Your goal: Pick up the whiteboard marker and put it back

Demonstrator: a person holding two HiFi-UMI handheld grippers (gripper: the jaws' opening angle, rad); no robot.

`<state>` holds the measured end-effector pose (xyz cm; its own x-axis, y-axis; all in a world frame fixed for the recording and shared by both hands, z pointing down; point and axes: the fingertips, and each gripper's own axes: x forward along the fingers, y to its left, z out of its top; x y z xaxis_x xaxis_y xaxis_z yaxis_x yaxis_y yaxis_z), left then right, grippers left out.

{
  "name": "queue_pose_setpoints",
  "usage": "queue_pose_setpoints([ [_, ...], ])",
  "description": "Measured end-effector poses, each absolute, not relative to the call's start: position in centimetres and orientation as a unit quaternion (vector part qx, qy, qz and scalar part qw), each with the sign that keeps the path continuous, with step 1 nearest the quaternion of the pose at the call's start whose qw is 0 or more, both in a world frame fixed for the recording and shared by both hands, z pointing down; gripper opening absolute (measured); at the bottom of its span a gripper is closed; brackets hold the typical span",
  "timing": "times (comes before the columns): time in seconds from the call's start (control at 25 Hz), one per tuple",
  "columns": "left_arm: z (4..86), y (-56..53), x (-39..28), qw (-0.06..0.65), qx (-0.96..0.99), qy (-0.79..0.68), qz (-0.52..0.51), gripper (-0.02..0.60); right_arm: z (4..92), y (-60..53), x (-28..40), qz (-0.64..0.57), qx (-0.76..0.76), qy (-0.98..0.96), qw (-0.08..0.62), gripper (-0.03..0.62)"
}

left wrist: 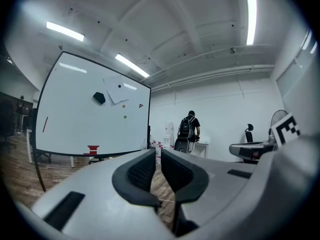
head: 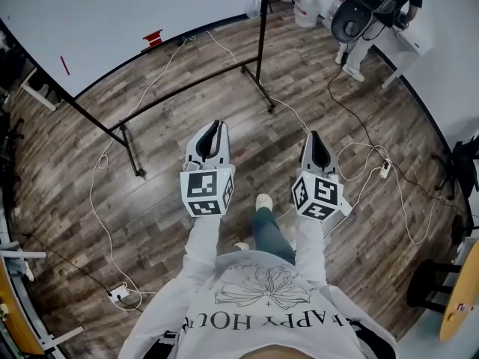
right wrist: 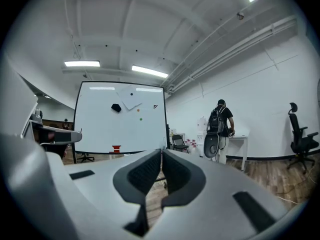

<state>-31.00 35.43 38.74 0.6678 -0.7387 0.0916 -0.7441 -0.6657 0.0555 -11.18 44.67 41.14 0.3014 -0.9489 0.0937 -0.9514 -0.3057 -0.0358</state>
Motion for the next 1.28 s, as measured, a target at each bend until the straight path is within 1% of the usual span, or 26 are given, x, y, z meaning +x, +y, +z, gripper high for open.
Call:
queue_pose_setpoints([
  [0.28, 37.8, 28.3, -23.6, 0.042, 0.906, -0.420, 0.028, 0.014, 39.8, 36.5, -4.1, 0.039, 0.791, -0.610, 0.014, 0.008],
  [0.36, 37.4, 26.2, -21.5, 0.044, 0.906, -0.421, 0.025, 0.065, 39.3, 34.0, -2.0, 0.036, 0.787, -0.615, 0.014, 0.008],
  [0.4, 37.3, 25.2, -20.5, 0.045, 0.905, -0.423, 0.023, 0.069, 39.1, 32.8, -1.0, 0.034, 0.785, -0.618, 0.013, 0.008],
  [0.64, 37.2, 19.9, -15.2, 0.045, 0.899, -0.435, 0.022, 0.071, 38.6, 26.8, 4.2, 0.029, 0.774, -0.633, 0.011, 0.008],
  [1.28, 39.7, 9.0, -8.1, 0.059, 0.896, -0.438, 0.042, 0.081, 41.6, 16.4, 11.3, 0.051, 0.773, -0.632, 0.019, 0.008],
])
